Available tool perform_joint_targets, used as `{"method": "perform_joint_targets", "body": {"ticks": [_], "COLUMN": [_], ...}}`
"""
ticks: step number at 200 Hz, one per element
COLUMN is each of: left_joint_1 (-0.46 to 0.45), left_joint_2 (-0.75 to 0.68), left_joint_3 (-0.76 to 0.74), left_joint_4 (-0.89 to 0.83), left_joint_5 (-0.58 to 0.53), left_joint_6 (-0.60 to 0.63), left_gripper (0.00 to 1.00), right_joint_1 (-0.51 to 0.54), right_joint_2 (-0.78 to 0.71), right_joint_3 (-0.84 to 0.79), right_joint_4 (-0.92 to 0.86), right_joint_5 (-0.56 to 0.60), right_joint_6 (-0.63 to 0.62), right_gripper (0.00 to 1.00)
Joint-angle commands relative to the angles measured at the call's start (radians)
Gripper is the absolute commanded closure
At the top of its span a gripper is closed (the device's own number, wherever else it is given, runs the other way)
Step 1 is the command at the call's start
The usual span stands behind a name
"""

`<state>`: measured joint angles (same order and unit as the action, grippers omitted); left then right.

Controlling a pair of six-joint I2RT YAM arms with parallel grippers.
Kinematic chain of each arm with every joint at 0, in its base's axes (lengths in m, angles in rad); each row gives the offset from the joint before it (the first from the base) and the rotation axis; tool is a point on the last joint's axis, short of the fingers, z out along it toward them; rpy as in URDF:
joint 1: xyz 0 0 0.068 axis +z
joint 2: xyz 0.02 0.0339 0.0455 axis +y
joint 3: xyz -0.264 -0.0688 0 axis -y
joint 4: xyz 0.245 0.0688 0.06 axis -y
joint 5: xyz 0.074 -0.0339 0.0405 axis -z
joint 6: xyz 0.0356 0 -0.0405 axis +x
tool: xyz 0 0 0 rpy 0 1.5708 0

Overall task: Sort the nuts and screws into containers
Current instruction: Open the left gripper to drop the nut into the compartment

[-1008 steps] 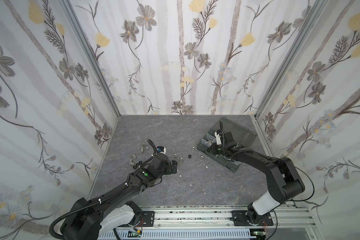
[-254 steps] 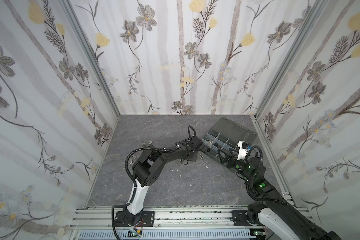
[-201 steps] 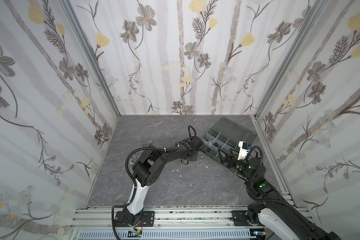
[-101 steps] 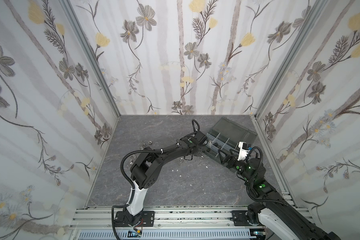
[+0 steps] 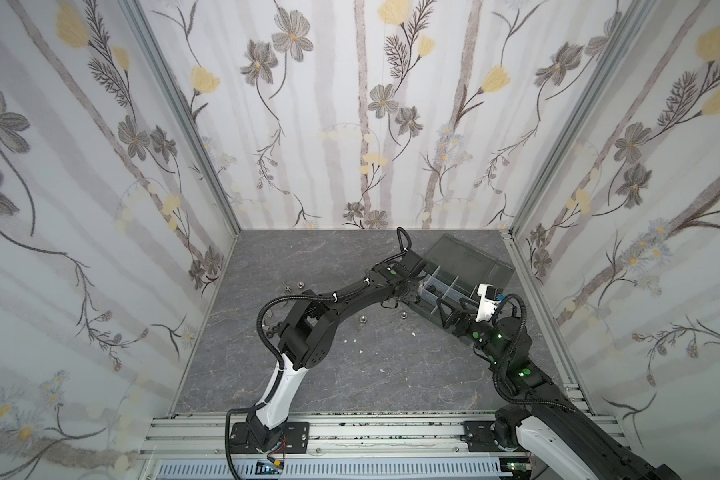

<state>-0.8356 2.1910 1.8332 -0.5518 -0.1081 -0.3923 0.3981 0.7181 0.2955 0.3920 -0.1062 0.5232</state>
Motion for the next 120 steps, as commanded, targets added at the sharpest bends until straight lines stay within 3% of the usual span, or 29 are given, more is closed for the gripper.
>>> {"method": "perform_joint_targets", "body": {"ticks": [1,64,120], "left_joint_1": [-0.002,-0.001,0.000], "left_joint_2": [0.031,0.109,0.061], "left_joint_3": [0.042,0.119,0.105], "left_joint_4": [-0.019,-0.034,-0.022], "left_joint_5": [0.007,0.030,0.049], "left_joint_6": [0.009,0.011,0.010], "left_gripper": [0.85,0.76,0.48], "right_joint_1": [0.001,0.000,0.001], "right_joint_2": [-0.005,-0.002,0.019], "right_joint_3": [-0.001,-0.004,0.008], "right_joint_4": [0.045,0.047,0.040], "right_joint_5": [0.005,0.005,-0.001], "right_joint_6": [0.012,0.012,0.014], "right_gripper": [0.01,0.03,0.07]}}
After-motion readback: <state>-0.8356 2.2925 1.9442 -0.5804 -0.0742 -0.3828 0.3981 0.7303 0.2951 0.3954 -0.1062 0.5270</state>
